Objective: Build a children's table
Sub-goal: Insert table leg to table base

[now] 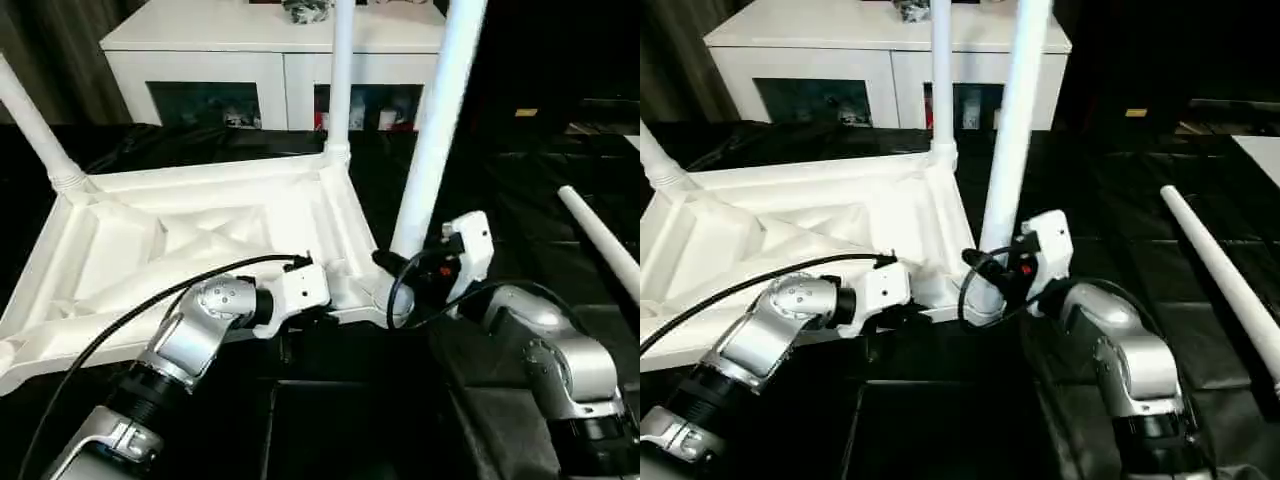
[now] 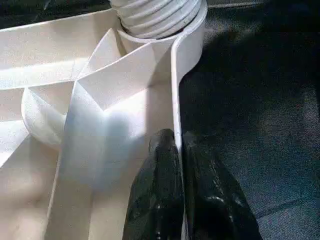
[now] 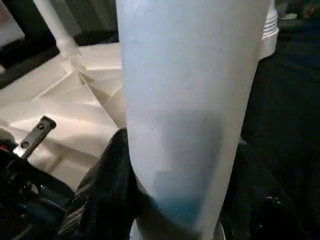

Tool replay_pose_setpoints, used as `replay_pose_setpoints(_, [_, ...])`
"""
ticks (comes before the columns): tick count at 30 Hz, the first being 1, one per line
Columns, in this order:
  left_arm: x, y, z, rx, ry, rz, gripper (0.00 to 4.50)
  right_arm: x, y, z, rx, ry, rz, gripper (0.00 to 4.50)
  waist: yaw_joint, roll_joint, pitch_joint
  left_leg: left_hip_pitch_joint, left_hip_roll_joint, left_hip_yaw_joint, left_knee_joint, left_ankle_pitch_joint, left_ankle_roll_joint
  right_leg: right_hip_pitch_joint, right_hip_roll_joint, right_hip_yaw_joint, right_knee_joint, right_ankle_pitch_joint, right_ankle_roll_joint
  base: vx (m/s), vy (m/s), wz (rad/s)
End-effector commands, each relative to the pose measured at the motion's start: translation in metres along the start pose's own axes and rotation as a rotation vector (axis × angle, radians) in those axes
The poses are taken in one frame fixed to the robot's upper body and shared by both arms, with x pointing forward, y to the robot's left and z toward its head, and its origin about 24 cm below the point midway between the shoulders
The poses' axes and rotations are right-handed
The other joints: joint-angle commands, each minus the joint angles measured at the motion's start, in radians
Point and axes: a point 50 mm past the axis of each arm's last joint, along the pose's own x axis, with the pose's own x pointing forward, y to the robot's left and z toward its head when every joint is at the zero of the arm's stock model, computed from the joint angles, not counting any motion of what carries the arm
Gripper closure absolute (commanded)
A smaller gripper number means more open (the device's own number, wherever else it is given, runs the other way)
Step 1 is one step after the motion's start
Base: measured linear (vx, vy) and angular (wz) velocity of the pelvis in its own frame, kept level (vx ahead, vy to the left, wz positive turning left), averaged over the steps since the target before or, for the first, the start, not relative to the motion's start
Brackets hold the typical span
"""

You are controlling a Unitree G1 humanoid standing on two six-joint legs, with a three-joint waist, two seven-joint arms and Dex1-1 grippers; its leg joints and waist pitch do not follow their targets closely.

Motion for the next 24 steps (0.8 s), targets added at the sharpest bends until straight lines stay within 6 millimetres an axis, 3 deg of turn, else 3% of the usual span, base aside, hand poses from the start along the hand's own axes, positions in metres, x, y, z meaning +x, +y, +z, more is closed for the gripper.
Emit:
replay_pose_setpoints(1, [-0.001,0.003,0.004,-0.014,-0.049,0.027,4.50,-0.005,-0.006,-0.023,0.068,0.075,-0.049,2.64,0.001,-0.019,-0.048,-0.002,0.054,-0.020,-0.084,-0.211,0.027,0.034,-0.074,0.040,-0.091,-0.346,-0.184,0.000,0.000,0.00])
replay_pose_setpoints(15, [0.000,0.005,0.004,-0.022,-0.055,0.043,4.50,-0.014,0.002,-0.046,0.109,-0.041,-0.096,2.64,0.002,-0.016,-0.045,-0.001,0.057,-0.023,-0.091,-0.254,0.021,0.028,-0.077,0.042,-0.099,-0.403,-0.167,0.000,0.000,0.00])
replay_pose_setpoints(19, [-0.002,0.005,0.003,-0.019,-0.050,0.051,4.50,-0.015,0.010,-0.050,-0.084,0.050,-0.053,2.64,0.002,-0.016,-0.043,-0.002,0.057,-0.023,-0.093,-0.264,0.016,0.027,-0.076,0.042,-0.101,-0.419,-0.156,0.000,0.000,0.00])
replay_pose_setpoints(24, [-0.002,0.005,0.003,-0.020,-0.051,0.053,4.50,-0.014,0.017,-0.052,-0.138,0.090,-0.004,2.64,0.001,-0.020,-0.045,-0.003,0.056,-0.024,-0.092,-0.261,0.025,0.028,-0.077,0.043,-0.102,-0.432,-0.148,0.000,0.000,0.00])
